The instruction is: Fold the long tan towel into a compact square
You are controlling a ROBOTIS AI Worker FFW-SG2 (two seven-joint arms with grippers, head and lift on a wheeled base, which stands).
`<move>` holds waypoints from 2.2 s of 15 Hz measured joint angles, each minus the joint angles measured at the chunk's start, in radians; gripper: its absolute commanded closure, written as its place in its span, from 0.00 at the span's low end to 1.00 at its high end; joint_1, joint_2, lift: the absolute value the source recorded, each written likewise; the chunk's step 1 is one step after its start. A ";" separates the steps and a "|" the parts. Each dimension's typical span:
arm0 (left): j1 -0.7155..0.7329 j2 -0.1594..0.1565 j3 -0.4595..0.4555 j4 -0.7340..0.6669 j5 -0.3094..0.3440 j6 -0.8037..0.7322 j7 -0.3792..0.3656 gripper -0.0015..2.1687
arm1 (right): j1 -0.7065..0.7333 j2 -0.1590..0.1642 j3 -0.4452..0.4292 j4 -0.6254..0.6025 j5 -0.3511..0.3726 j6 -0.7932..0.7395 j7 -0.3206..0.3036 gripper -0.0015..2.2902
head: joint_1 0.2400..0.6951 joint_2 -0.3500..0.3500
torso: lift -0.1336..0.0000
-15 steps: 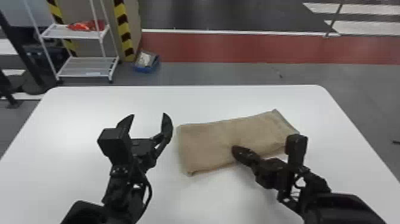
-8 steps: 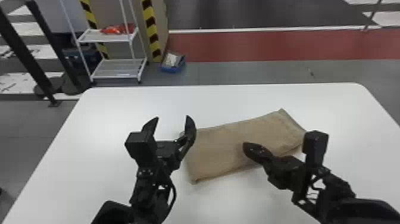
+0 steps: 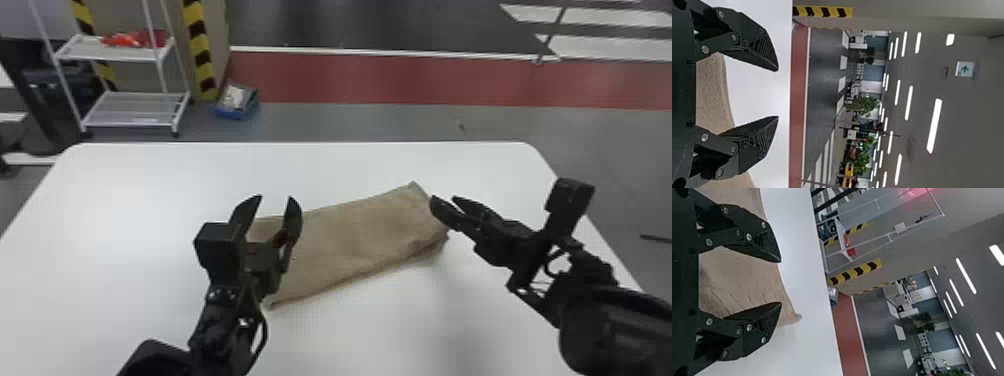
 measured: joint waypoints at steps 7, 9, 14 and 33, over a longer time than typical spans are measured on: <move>-0.026 -0.003 -0.025 0.047 0.013 0.120 -0.044 0.95 | -0.131 -0.101 -0.125 0.144 -0.011 0.103 0.003 0.03 | 1.00 0.11 | 0.08; -0.019 0.002 -0.024 0.046 0.013 0.140 -0.054 0.95 | -0.159 -0.121 -0.135 0.189 -0.021 0.126 0.009 0.03 | 1.00 0.09 | 0.08; -0.025 0.003 -0.011 0.066 0.012 0.185 -0.079 0.95 | -0.236 -0.124 -0.094 0.307 -0.030 0.142 0.045 0.04 | 1.00 0.14 | 0.08; -0.100 -0.008 -0.016 0.173 0.021 0.205 -0.103 0.95 | -0.424 -0.121 0.143 0.502 0.173 0.296 0.030 0.31 | 1.00 0.25 | 0.08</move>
